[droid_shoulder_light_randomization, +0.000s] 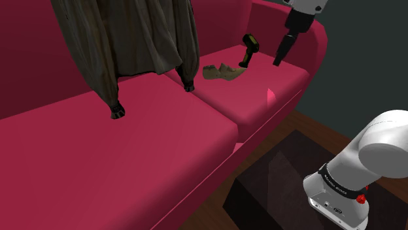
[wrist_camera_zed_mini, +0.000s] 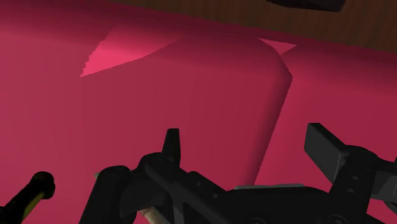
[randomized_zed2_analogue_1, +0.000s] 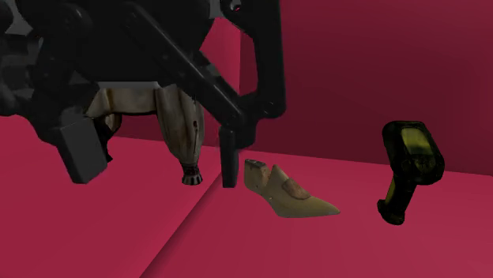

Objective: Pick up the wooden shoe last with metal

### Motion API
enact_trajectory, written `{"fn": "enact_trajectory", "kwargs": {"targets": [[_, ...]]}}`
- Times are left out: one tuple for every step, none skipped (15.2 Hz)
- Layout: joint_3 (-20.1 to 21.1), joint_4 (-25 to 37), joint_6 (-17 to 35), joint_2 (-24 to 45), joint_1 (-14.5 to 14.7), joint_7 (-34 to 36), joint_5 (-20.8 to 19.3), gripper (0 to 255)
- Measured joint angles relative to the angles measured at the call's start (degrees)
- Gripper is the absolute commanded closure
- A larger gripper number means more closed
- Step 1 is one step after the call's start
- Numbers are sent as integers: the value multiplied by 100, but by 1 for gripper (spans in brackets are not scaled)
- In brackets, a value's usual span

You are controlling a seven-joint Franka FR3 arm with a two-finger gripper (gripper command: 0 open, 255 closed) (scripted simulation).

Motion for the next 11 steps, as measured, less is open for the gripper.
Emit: {"fn": "enact_trajectory", "kwargs": {"targets": [[-42, 36, 153, 186, 4, -188, -111, 0], [-56, 81, 317, 389, 22, -344, -207, 0], [-78, 144, 491, 620, 33, -506, -307, 0], [-80, 220, 599, 793, 49, -643, -400, 0], [-94, 253, 729, 944, 58, -792, -498, 0], [-100, 304, 854, 1105, 68, -929, -595, 0], [-107, 388, 1011, 1329, 79, -1062, -689, 0], [-133, 497, 1124, 1529, 77, -1224, -787, 0], [-128, 609, 1257, 1755, 89, -1340, -881, 0], [-118, 738, 1412, 2019, 103, -1443, -973, 0], [-106, 822, 1536, 2208, 117, -1545, -1068, 0]]}}
